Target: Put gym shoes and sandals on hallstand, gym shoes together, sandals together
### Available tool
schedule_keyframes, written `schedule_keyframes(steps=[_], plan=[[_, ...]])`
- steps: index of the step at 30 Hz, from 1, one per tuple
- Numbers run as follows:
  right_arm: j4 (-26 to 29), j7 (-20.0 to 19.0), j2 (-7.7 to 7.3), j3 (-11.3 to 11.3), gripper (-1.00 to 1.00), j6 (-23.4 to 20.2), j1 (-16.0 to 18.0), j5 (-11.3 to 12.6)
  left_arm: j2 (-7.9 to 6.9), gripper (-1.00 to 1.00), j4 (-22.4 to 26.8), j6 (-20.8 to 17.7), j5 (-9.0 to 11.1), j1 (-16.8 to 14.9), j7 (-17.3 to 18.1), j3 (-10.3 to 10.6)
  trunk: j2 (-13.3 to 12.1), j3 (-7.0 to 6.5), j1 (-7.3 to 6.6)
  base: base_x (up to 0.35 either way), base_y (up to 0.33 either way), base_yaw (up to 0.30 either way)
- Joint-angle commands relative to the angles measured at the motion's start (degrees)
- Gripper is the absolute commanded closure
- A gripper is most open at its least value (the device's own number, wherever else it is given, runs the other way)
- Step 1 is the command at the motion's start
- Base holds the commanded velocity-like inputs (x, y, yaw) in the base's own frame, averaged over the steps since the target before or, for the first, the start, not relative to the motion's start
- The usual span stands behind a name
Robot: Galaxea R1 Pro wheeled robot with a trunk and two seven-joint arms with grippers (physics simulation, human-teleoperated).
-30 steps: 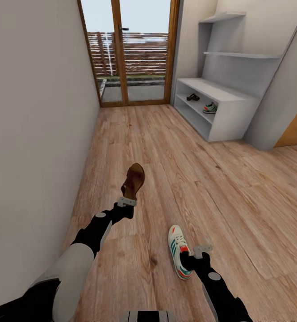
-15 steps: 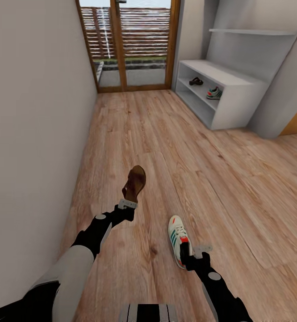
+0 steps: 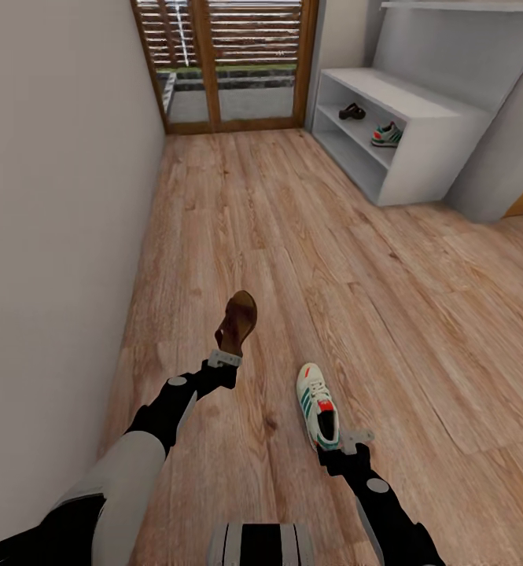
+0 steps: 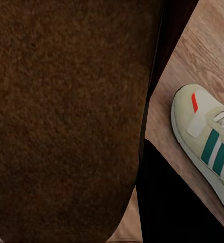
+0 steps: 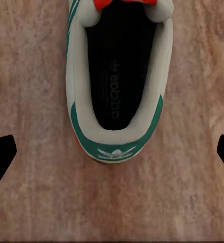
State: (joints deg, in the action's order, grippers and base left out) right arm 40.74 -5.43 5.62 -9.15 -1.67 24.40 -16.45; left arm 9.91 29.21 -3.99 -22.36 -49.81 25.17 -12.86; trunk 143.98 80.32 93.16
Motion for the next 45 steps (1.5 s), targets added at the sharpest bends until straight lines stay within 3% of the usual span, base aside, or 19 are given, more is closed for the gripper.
schedule_keyframes(steps=[1, 12, 22, 45], plan=[[0.13, -0.54, 0.10, -0.43, -1.00, -0.18, 0.02, -0.58, 0.09, 1.00, 0.14, -0.33, -0.32, -0.03, 0.55, -0.50, 0.02, 0.14, -0.02, 0.000, 0.000, 0.000], [0.18, -0.54, 0.10, -0.43, -1.00, -0.18, 0.03, -0.52, 0.09, 1.00, 0.14, -0.15, -0.32, -0.01, 0.57, -0.51, 0.02, 0.87, -0.02, 0.000, 0.000, 0.000], [0.44, -0.46, 0.10, -0.35, -1.00, -0.34, 0.03, -0.67, 0.09, 1.00, 0.18, 0.05, -0.32, -0.02, 0.59, 1.22, 0.02, 0.92, -0.02, 0.000, 0.000, 0.000], [0.72, -0.46, -0.08, -0.42, -1.00, -0.35, 0.03, -0.69, 0.09, 1.00, 0.15, 0.29, -0.32, -0.01, 0.58, 1.52, 0.02, 0.93, -0.02, 0.073, 0.000, 0.000]])
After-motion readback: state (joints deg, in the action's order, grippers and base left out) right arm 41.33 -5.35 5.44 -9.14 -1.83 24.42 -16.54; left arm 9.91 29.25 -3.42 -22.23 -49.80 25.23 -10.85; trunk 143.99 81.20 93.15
